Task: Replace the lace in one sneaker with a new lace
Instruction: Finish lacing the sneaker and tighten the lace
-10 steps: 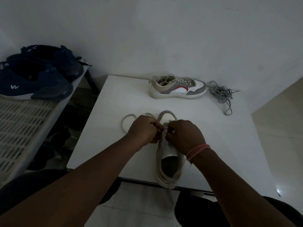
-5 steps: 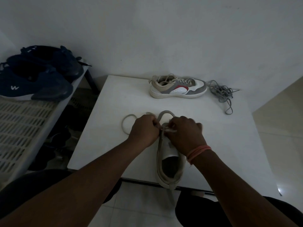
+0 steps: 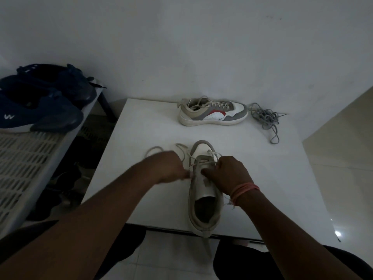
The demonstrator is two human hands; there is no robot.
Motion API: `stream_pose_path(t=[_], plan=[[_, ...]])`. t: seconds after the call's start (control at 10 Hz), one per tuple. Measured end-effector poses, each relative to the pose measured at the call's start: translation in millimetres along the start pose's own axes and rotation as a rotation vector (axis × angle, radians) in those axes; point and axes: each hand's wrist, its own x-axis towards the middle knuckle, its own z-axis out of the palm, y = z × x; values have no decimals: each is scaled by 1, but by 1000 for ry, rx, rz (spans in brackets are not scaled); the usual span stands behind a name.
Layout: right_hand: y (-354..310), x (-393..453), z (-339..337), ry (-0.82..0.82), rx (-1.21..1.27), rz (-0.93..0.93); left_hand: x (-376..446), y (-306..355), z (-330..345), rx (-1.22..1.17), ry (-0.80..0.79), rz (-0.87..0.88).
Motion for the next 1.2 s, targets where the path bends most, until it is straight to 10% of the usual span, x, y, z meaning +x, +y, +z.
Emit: stream_pose_path(t=[0.1, 0.3, 0.4, 0.5, 0.8, 0.9, 1.2], plan=[[2, 1, -2, -15, 5, 5, -3, 6, -3, -267, 45, 264], [7, 5, 2, -24, 57, 27, -20, -1, -52, -1999, 72, 407], [6, 5, 1, -20, 47, 30, -5, 0, -32, -898, 387, -34], [7, 7, 3, -17, 45, 35, 7, 5, 9, -172, 148, -31], [8, 8, 4, -34, 53, 50, -17, 9, -41, -1420, 346, 72], [8, 9, 6, -26, 50, 54, -9, 13, -20, -1731, -23, -48], [7, 5, 5, 3, 82, 57, 14, 3, 8, -1278, 245, -418]])
